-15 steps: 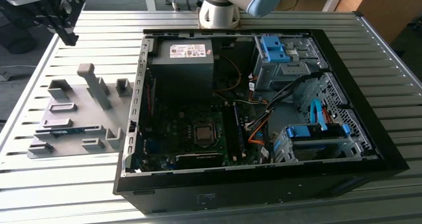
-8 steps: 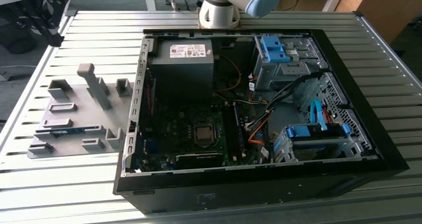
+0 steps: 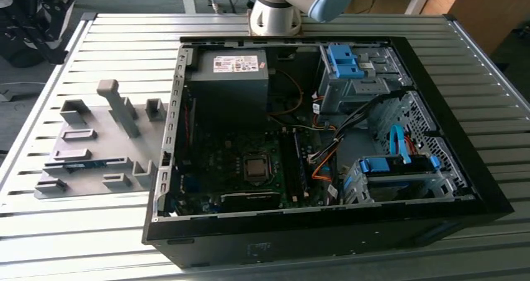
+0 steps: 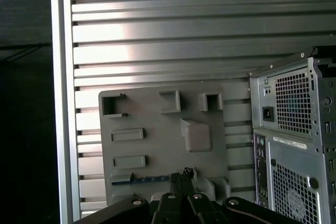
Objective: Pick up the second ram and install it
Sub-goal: 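Reach for the second ram, then pick up the second ram and move it above second insertion slot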
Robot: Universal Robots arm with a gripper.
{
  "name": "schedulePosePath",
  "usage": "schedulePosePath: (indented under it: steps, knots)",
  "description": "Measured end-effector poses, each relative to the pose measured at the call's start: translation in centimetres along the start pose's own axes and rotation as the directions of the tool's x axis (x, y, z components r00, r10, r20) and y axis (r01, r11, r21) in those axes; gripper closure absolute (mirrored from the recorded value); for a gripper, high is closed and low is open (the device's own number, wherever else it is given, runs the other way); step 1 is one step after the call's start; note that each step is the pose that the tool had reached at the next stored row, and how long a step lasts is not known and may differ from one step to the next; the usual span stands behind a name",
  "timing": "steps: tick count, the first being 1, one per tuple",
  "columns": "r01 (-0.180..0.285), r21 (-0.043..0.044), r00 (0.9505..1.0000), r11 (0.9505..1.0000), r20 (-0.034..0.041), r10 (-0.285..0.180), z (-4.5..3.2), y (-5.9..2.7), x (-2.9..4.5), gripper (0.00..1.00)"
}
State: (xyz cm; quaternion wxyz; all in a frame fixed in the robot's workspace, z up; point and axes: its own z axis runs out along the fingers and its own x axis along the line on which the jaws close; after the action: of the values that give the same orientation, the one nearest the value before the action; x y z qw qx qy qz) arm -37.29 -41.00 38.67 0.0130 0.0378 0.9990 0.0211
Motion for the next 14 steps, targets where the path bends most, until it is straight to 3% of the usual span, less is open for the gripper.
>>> schedulePosePath:
  steps: [4, 14]
  knots:
    - [0.000, 0.0007, 1.0000, 1.0000, 0.0001, 0.000, 0.01, -0.30, 0.40, 0.89]
    - [0.000, 0.0007, 1.0000, 1.0000, 0.0001, 0.000, 0.01, -0.31, 0.52, 0.89]
